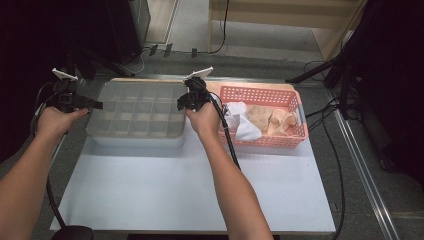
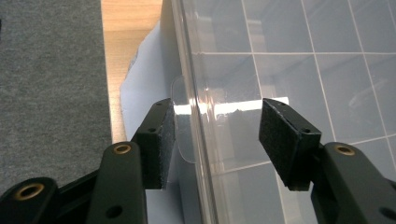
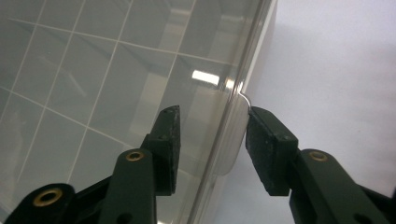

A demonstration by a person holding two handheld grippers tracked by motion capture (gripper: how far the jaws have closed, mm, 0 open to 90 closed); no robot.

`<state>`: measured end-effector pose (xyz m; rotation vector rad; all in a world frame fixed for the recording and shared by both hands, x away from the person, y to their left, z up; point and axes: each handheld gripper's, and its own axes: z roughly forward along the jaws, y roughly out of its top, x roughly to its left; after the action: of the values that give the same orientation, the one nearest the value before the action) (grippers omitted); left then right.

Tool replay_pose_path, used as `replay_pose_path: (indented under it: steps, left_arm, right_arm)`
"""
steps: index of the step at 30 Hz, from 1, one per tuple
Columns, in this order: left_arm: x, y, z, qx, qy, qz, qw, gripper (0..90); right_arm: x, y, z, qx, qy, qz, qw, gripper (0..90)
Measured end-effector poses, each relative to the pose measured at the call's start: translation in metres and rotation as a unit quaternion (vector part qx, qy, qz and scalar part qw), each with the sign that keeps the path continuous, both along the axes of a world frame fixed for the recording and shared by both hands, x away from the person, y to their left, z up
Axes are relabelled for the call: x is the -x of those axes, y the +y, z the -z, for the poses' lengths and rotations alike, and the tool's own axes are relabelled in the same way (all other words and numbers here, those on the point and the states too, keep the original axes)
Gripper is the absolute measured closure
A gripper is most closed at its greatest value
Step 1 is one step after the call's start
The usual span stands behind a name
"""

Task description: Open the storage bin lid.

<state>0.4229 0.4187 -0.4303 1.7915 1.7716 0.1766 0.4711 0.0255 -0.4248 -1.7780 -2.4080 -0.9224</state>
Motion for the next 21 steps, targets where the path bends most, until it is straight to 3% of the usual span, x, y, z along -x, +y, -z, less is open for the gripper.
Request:
replay_pose_path:
  steps: [6,10,12,16,21]
  left_arm:
    - [0.007,0.005,-0.007,0.009,-0.012,0.002,0.9999,56.2]
    - [0.011,0.012,-0.010,0.041,-0.019,0.005,0.9990,63.4]
    - [0.012,0.015,-0.012,0.052,-0.021,0.003,0.9984,66.7]
    - [0.013,0.017,-0.014,0.058,-0.020,-0.002,0.9981,68.4]
    - [0.015,0.015,-0.018,0.050,-0.022,-0.004,0.9985,68.9]
  right_arm:
    - [0.004,-0.005,-0.008,-0.002,-0.016,-0.011,0.9998,62.8]
    - [0.004,-0.009,-0.011,0.002,-0.018,-0.017,0.9997,66.0]
    - [0.003,-0.013,-0.012,-0.009,-0.015,-0.017,0.9997,68.1]
    - [0.005,-0.014,-0.016,-0.014,-0.021,-0.016,0.9995,69.6]
    - [0.007,-0.014,-0.019,-0.015,-0.025,-0.015,0.9995,69.8]
